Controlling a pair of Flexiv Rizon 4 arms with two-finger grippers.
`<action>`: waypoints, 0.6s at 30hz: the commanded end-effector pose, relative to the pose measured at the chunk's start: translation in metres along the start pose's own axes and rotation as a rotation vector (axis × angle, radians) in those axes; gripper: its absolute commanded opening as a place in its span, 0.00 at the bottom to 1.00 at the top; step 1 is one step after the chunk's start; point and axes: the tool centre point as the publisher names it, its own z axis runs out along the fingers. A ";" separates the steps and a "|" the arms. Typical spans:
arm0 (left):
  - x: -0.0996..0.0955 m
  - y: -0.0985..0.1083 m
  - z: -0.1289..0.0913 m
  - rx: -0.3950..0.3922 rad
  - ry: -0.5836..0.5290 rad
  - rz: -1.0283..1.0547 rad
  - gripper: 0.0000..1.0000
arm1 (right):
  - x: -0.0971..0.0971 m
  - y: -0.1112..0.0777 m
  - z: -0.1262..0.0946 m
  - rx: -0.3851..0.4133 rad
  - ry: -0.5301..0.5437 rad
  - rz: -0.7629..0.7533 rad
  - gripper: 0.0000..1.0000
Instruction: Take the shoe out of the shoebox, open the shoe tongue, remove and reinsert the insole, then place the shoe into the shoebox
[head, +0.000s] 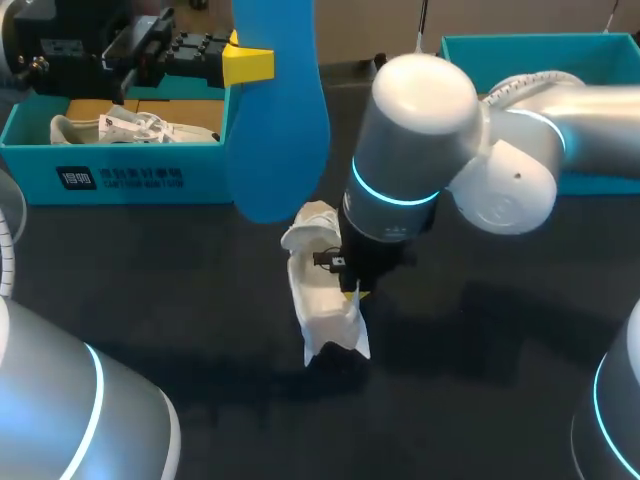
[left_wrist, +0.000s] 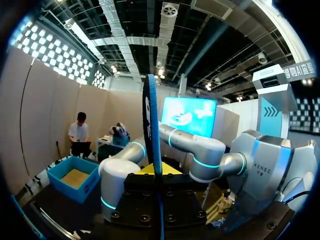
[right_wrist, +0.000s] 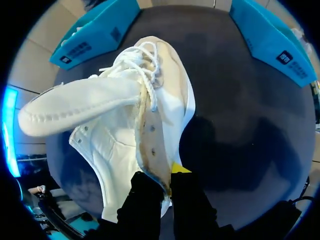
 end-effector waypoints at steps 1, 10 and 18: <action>-0.001 0.000 0.000 -0.003 0.001 0.000 0.00 | -0.006 0.003 0.007 0.006 0.024 -0.004 0.00; -0.001 0.000 0.000 -0.003 0.001 0.000 0.00 | -0.017 0.011 0.020 0.029 0.067 -0.042 0.00; -0.001 0.000 0.000 -0.003 0.001 0.000 0.00 | -0.027 0.013 0.031 0.051 0.099 -0.058 0.00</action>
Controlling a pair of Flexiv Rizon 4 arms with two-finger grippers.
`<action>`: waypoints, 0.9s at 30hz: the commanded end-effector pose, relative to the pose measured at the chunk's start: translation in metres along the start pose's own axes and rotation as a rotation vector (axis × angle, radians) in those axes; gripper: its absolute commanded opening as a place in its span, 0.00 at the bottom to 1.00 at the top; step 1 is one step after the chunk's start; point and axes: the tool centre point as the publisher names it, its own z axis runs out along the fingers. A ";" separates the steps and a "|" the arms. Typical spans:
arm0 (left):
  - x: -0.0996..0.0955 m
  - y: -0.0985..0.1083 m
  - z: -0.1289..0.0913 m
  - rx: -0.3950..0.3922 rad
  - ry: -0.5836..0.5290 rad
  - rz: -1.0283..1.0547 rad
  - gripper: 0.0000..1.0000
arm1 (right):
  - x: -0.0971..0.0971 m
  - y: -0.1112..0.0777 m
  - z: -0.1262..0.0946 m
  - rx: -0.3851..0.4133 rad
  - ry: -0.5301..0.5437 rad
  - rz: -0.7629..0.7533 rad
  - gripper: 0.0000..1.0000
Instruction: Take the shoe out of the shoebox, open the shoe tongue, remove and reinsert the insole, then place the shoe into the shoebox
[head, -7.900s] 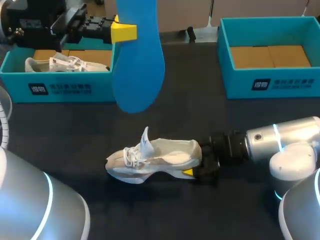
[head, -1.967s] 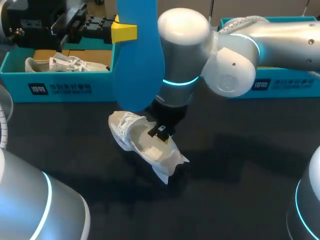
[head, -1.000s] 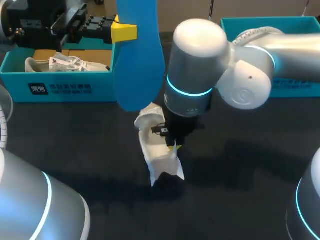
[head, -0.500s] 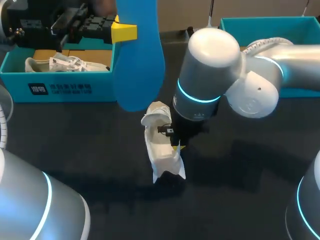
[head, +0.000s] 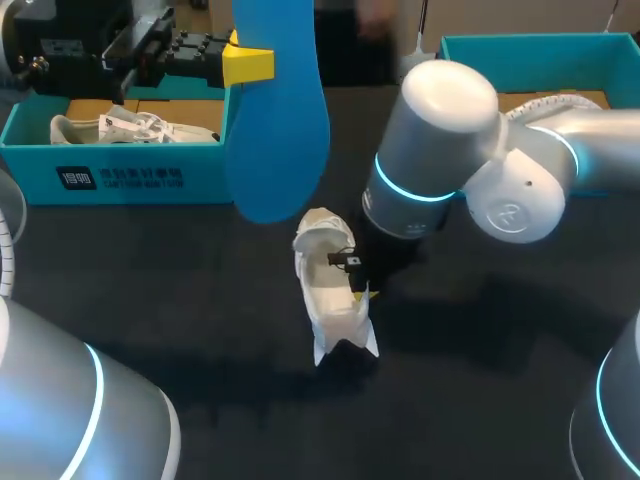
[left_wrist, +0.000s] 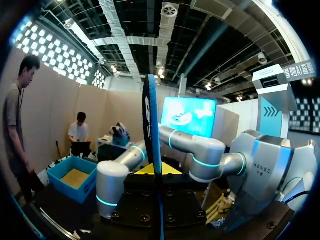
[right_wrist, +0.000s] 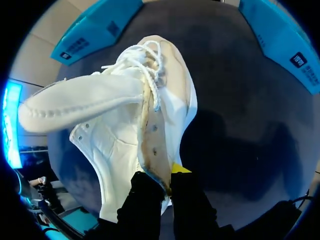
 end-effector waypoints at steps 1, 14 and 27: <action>-0.001 0.000 0.000 -0.003 0.001 0.000 0.00 | -0.008 0.002 0.008 0.015 0.047 -0.008 0.00; -0.001 0.000 0.000 -0.003 0.001 0.000 0.00 | -0.008 -0.001 0.001 0.025 0.078 0.002 1.00; -0.001 0.000 0.000 -0.003 0.001 0.000 0.00 | -0.025 -0.014 -0.081 -0.040 0.152 -0.001 1.00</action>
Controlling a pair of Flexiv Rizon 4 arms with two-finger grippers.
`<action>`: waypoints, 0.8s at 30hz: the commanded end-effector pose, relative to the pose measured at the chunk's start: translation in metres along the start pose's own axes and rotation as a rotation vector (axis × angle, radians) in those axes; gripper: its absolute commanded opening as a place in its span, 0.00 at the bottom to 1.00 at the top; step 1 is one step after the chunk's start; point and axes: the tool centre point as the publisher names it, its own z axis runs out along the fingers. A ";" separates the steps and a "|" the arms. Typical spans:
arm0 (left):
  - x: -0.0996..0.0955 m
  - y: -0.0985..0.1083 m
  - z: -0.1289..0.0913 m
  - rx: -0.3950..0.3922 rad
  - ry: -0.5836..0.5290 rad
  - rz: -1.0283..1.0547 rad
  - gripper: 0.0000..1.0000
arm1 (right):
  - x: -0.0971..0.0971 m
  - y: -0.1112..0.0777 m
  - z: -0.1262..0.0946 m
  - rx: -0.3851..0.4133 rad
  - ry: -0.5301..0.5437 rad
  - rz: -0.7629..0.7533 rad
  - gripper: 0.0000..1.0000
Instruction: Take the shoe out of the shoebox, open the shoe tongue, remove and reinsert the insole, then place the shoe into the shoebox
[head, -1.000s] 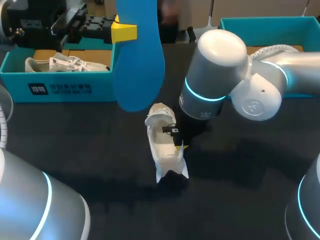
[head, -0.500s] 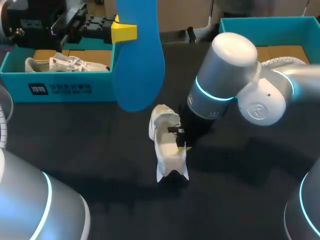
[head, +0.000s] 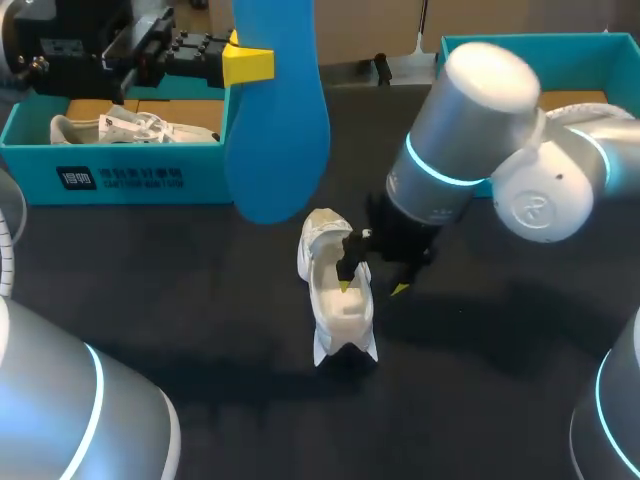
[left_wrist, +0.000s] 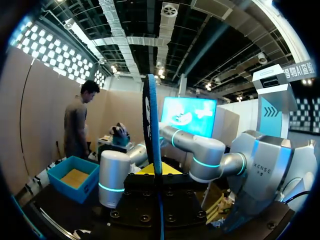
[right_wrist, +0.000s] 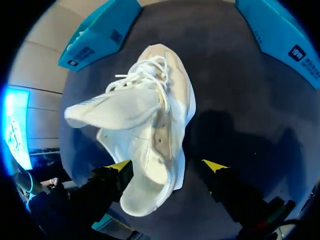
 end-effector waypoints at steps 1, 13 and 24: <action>-0.001 0.000 0.000 -0.003 0.001 0.000 0.00 | -0.023 -0.013 -0.056 -0.041 0.058 -0.028 1.00; -0.001 0.000 0.000 -0.003 0.001 0.000 0.00 | -0.023 -0.013 -0.056 -0.041 0.058 -0.028 1.00; -0.001 0.000 0.000 -0.003 0.001 0.000 0.00 | -0.027 0.008 -0.113 -0.240 0.405 -0.043 1.00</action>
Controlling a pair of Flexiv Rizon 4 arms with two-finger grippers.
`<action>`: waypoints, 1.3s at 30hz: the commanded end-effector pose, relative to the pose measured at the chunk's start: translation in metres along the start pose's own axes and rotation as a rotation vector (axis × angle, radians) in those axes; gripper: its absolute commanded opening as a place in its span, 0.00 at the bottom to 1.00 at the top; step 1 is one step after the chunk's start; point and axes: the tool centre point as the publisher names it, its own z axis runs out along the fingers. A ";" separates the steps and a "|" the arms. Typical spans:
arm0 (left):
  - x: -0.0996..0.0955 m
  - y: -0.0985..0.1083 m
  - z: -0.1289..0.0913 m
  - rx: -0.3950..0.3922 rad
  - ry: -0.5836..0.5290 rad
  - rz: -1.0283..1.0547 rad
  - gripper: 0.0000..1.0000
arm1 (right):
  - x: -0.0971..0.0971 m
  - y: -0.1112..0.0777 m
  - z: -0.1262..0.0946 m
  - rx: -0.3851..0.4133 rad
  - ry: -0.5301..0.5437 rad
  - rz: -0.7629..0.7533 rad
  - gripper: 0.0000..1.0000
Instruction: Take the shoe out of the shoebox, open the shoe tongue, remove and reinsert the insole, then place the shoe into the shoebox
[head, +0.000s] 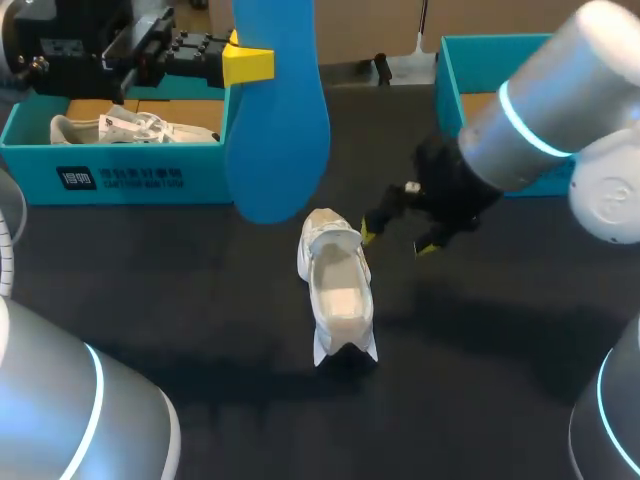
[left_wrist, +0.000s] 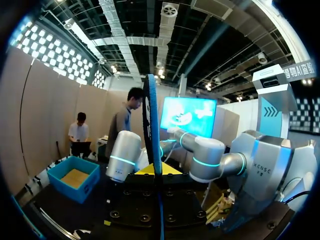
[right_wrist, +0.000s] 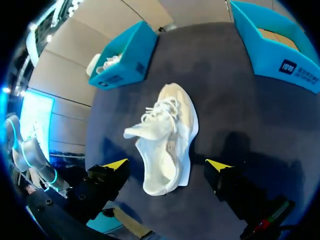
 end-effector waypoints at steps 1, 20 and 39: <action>-0.001 0.000 0.000 -0.002 0.001 0.000 0.00 | -0.015 -0.005 -0.032 -0.089 0.203 -0.031 1.00; -0.001 0.000 0.000 -0.002 0.001 0.000 0.00 | 0.001 0.017 -0.082 -0.002 0.372 -0.103 1.00; -0.001 0.000 0.000 -0.002 0.001 0.000 0.00 | 0.055 0.040 -0.103 -0.030 0.680 -0.008 1.00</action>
